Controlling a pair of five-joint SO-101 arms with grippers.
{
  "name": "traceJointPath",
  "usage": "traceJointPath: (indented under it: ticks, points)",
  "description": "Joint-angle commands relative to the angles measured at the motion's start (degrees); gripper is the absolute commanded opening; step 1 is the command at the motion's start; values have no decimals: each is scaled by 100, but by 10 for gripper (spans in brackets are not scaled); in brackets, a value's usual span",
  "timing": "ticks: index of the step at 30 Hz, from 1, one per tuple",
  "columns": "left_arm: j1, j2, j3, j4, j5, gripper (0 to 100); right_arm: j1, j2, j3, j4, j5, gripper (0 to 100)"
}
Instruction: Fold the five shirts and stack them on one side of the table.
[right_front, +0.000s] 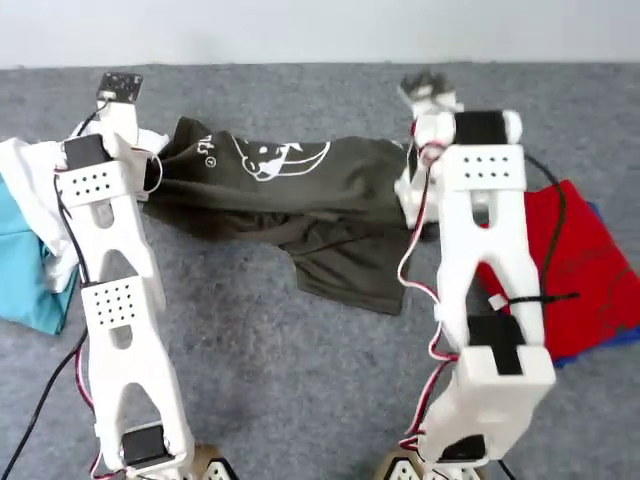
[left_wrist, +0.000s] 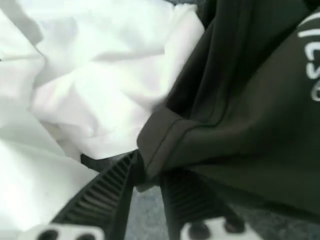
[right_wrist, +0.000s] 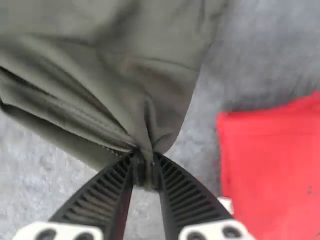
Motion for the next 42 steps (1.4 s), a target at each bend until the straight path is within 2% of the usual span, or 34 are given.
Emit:
traceJointPath:
  ticks: [1,12,20,25,28,32,39,42]
  points:
    - [-193,18,-356,123,-105,19,-31,-646,1248,-532,44,9]
    - [-264,70,-356,123,-114,21,-215,-919,2919,-1534,-53,10]
    - [-220,79,-295,123,-105,24,-505,-980,3077,-1367,-53,17]
    - [-229,9,277,132,-70,113,-488,-1174,2989,-1323,-53,143]
    - [-202,-97,611,132,-70,131,-505,-1473,2980,-1341,-44,215]
    - [-62,-369,1086,132,-70,164,-514,-1613,2989,-1446,-62,225]
    - [387,-985,1543,114,-53,195,-488,-1604,3024,-2229,-70,225]
    - [475,-1152,1420,9,475,195,-470,-1604,3024,-2519,-114,224]
